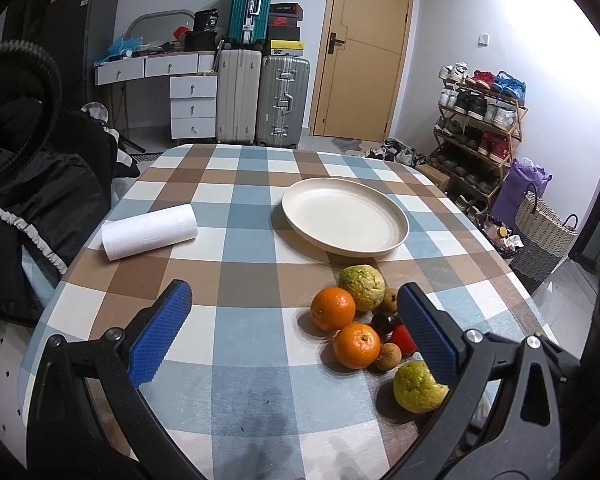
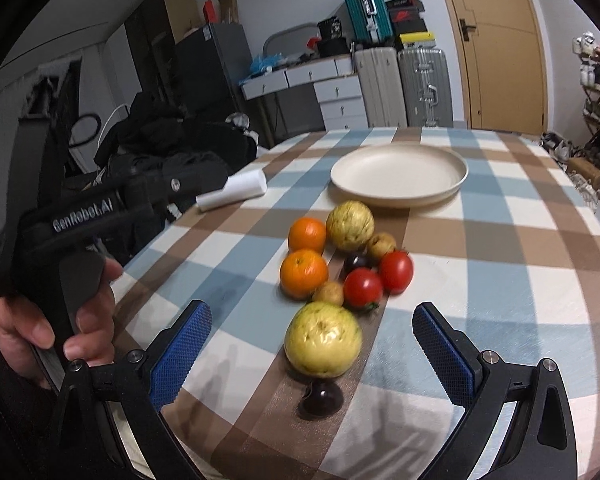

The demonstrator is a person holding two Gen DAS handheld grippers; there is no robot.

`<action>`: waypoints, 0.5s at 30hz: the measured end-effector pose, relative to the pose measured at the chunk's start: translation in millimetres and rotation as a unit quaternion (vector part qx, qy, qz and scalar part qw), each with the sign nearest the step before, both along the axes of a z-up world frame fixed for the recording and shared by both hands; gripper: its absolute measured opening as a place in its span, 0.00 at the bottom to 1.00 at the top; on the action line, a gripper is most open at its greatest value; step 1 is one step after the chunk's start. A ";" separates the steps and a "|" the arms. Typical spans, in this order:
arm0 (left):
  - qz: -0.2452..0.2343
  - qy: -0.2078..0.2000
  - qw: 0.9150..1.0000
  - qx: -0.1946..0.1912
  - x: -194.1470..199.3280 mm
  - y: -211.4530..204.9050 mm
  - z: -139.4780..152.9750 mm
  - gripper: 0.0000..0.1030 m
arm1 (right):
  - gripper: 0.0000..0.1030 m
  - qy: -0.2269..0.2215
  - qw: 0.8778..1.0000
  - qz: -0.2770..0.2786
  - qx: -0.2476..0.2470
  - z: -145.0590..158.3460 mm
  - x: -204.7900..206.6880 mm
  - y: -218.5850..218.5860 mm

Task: Organize fruits
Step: 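Close the right tool on the yellow citrus while the left tool reaches the green citrus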

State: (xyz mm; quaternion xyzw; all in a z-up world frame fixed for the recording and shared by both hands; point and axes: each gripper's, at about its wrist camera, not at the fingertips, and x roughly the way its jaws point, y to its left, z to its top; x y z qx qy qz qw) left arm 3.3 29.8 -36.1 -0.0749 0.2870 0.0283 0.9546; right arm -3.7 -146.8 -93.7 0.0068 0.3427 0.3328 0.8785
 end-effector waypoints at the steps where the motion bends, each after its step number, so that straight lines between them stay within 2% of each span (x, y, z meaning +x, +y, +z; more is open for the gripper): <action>1: 0.000 0.001 1.000 0.001 1.0 0.1 -1.1 0.99 | 1.00 0.003 1.000 0.004 0.000 -2.4 0.3 1.5; 12: -0.003 0.011 1.000 -0.002 10.1 5.1 -7.4 0.99 | 0.99 0.018 1.000 0.019 -0.013 -15.8 1.9 13.4; 15: -0.001 0.013 1.000 -0.002 10.6 5.0 -8.5 0.99 | 0.93 0.022 0.999 0.021 -0.017 -17.8 3.1 15.7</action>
